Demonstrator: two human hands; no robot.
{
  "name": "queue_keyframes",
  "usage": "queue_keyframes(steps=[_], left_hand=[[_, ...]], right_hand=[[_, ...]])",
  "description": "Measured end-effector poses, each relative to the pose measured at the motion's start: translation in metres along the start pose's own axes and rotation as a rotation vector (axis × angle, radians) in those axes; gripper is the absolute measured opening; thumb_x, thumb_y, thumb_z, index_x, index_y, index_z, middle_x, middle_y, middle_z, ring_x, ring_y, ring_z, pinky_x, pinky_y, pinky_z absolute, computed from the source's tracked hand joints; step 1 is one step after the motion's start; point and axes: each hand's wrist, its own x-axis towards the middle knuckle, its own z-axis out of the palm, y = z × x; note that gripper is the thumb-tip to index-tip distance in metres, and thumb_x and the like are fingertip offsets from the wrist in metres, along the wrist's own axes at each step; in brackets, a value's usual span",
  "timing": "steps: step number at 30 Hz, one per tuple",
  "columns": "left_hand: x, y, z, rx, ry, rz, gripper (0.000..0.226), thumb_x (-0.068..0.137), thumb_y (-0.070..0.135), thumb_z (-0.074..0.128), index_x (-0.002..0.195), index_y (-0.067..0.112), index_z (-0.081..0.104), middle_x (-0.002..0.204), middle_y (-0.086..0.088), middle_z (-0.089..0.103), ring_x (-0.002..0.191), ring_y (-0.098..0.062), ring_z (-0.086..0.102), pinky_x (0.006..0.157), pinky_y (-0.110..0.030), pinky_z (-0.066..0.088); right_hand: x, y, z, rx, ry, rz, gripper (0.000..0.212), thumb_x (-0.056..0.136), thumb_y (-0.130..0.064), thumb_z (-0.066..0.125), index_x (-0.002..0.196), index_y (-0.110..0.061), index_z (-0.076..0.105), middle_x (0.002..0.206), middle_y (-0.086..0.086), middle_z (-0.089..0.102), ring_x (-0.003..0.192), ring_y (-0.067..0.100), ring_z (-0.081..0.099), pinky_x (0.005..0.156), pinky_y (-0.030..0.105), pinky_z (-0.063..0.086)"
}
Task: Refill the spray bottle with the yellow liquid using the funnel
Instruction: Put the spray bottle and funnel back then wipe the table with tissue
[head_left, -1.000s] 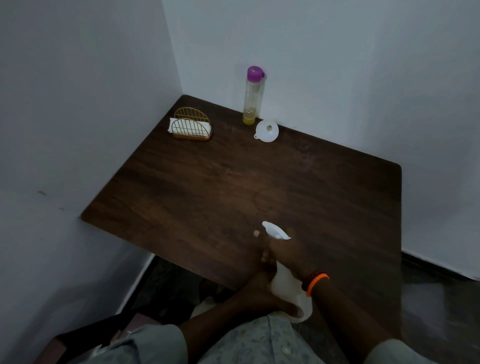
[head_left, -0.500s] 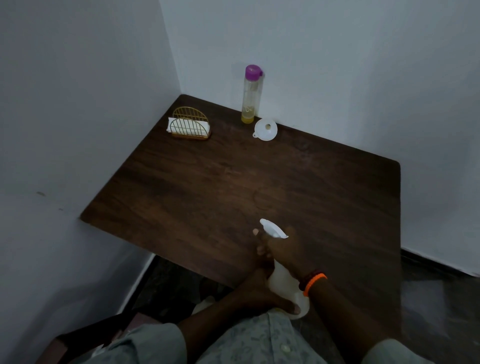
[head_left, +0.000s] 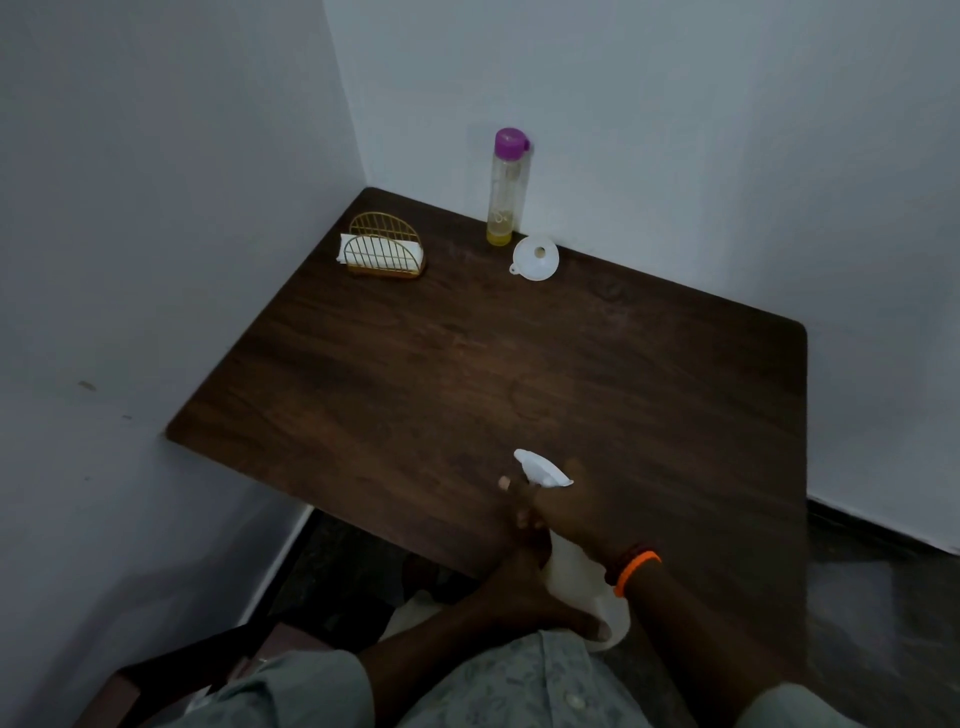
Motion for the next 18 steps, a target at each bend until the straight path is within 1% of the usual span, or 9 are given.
queue_keyframes(steps=[1,3,5,6,9,12,15,17,18], left_hand=[[0.0,0.0,0.001,0.001,0.009,-0.003,0.106,0.05,0.054,0.092,0.133,0.045,0.028,0.116,0.038,0.036,0.121,0.013,0.041,0.081,0.0,0.034],[-0.001,-0.003,0.001,-0.026,0.036,-0.027,0.105,0.055,0.045,0.094,0.138,0.039,0.03,0.121,0.033,0.038,0.12,0.011,0.041,0.084,-0.002,0.037],[0.0,-0.005,0.0,-0.036,0.051,-0.042,0.108,0.051,0.047,0.095,0.14,0.037,0.034,0.131,0.024,0.045,0.126,0.0,0.046,0.096,-0.018,0.046],[-0.001,-0.006,0.001,-0.035,0.059,-0.035,0.108,0.049,0.049,0.095,0.138,0.039,0.035,0.131,0.023,0.046,0.126,-0.002,0.047,0.097,-0.023,0.048],[-0.004,-0.001,0.002,-0.024,0.041,-0.046,0.115,0.043,0.056,0.095,0.141,0.036,0.037,0.135,0.025,0.047,0.125,0.001,0.048,0.1,-0.026,0.049],[-0.002,0.004,0.0,-0.018,0.001,-0.028,0.105,0.049,0.045,0.097,0.139,0.038,0.043,0.129,0.025,0.054,0.12,0.004,0.053,0.098,-0.023,0.05],[-0.004,0.012,-0.001,-0.005,-0.042,-0.005,0.086,0.058,0.031,0.095,0.122,0.051,0.042,0.122,0.028,0.054,0.113,0.01,0.053,0.096,-0.021,0.051],[-0.005,0.016,-0.001,-0.027,-0.066,0.018,0.075,0.063,0.024,0.094,0.112,0.053,0.044,0.113,0.031,0.055,0.102,0.022,0.053,0.088,-0.012,0.051],[-0.004,0.017,0.0,-0.031,-0.083,0.026,0.076,0.065,0.021,0.093,0.116,0.05,0.045,0.108,0.033,0.054,0.096,0.026,0.052,0.081,-0.006,0.05]], right_hand=[[0.0,0.0,0.0,-0.024,0.008,-0.007,0.05,0.091,-0.038,0.068,0.134,-0.033,0.043,0.104,0.01,0.064,0.06,0.01,0.06,0.054,0.016,0.05],[0.008,0.003,0.006,-0.028,0.042,0.003,0.026,0.089,-0.044,0.07,0.109,-0.036,0.056,0.095,0.007,0.064,0.054,0.01,0.06,0.048,0.015,0.048],[0.012,0.003,0.009,-0.037,0.043,0.022,0.026,0.082,-0.053,0.071,0.087,-0.031,0.057,0.068,0.0,0.069,0.059,0.011,0.064,0.049,0.011,0.047],[0.015,0.004,0.01,-0.056,0.02,0.019,0.031,0.079,-0.057,0.071,0.086,-0.029,0.059,0.063,-0.003,0.07,0.064,0.01,0.067,0.052,0.01,0.048],[0.014,0.007,0.007,-0.01,0.044,0.014,0.021,0.086,-0.044,0.073,0.088,-0.03,0.057,0.064,-0.001,0.07,0.058,0.007,0.065,0.053,0.015,0.051],[0.008,0.01,0.0,0.077,0.183,0.047,0.038,0.085,-0.04,0.075,0.091,-0.027,0.039,0.065,0.007,0.066,0.052,0.014,0.06,0.05,0.024,0.05],[0.008,0.015,-0.004,0.147,0.235,0.045,0.054,0.077,-0.042,0.082,0.105,-0.011,0.048,0.071,0.009,0.074,0.058,0.016,0.068,0.056,0.026,0.055],[0.007,0.018,-0.009,0.153,0.238,0.04,0.067,0.072,-0.046,0.084,0.114,-0.003,0.055,0.075,0.007,0.077,0.065,0.014,0.072,0.059,0.024,0.057],[0.006,0.019,-0.011,0.165,0.248,0.051,0.069,0.072,-0.047,0.084,0.115,-0.002,0.056,0.075,0.007,0.077,0.064,0.014,0.072,0.058,0.024,0.056]])
